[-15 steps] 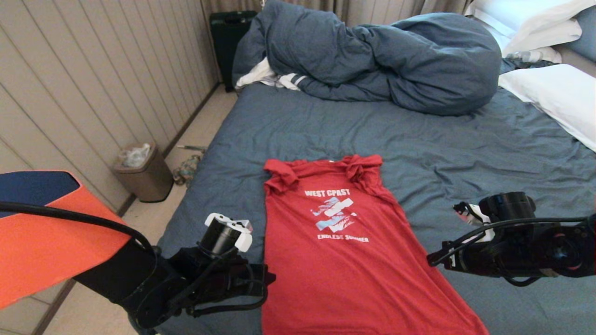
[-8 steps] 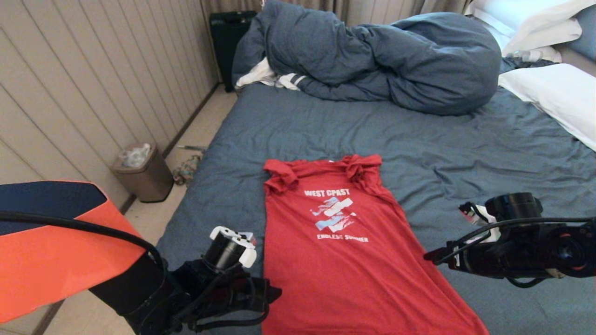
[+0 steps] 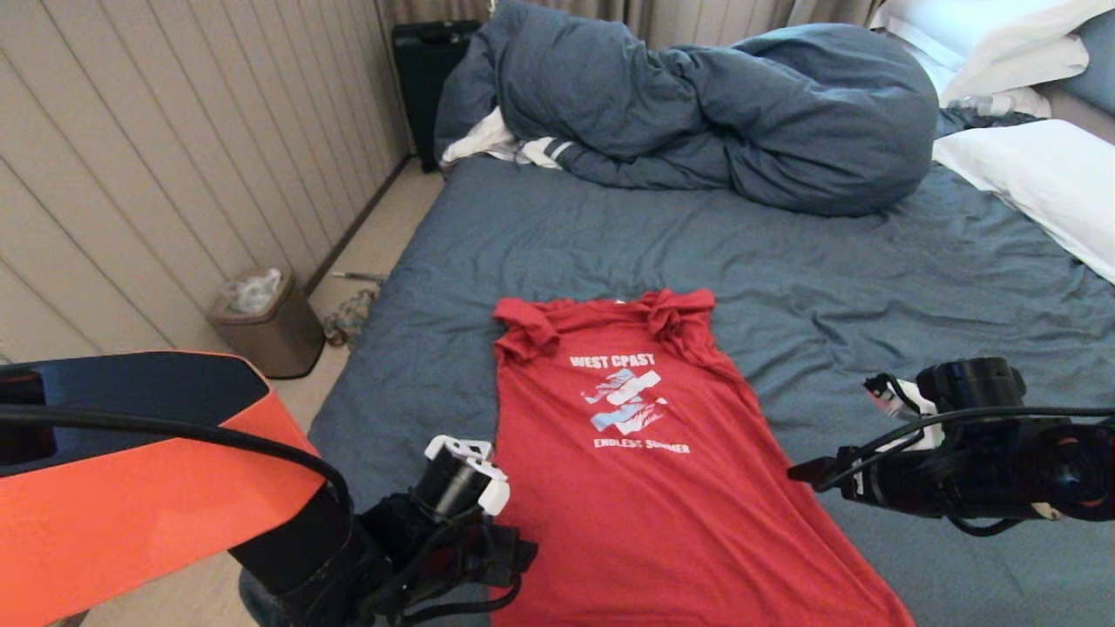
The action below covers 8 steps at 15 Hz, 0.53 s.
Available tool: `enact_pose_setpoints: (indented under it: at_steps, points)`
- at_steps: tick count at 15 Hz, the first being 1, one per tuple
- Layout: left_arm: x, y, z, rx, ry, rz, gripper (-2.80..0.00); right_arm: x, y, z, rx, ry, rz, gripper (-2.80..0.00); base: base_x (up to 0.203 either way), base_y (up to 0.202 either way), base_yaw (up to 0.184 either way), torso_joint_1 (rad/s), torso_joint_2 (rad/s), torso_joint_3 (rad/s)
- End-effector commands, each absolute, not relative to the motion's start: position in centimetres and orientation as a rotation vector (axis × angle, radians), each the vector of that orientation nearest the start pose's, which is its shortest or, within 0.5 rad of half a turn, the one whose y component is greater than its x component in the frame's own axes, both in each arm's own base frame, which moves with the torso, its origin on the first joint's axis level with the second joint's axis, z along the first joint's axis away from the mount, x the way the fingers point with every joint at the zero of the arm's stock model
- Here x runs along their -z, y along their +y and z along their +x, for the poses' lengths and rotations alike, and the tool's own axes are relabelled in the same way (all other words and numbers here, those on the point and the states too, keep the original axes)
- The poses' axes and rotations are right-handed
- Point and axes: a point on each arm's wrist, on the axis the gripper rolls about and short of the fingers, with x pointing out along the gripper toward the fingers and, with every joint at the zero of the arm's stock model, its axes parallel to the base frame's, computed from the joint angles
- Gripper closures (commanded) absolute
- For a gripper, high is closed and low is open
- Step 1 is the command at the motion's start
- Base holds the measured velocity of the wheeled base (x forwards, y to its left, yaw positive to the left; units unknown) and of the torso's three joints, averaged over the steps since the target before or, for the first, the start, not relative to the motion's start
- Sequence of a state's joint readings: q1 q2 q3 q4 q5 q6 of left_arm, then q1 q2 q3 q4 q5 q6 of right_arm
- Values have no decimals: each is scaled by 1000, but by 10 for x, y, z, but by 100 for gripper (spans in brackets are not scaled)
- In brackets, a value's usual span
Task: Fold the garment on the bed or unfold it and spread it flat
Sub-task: Fold the red T-shirt
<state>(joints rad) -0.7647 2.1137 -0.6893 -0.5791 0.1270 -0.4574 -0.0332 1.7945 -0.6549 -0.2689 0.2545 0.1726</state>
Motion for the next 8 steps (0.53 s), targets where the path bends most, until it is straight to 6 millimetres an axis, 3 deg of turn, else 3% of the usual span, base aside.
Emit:
enact_pose_setpoints:
  at_steps: [1,7,8]
  points:
    - [-13,-228,232,418,896,-38,-280,-87,-4,274,-133,880,288,-280,0,0,0,0,0,0]
    - [-14,-242,224,461,893,-16,-280,-89,-6,274,-129,866,293,-280,0,0,0,0,0,0]
    - [-14,-242,224,461,893,-16,0,-89,-6,275,-129,866,293,-280,0,0,0,0,0,0]
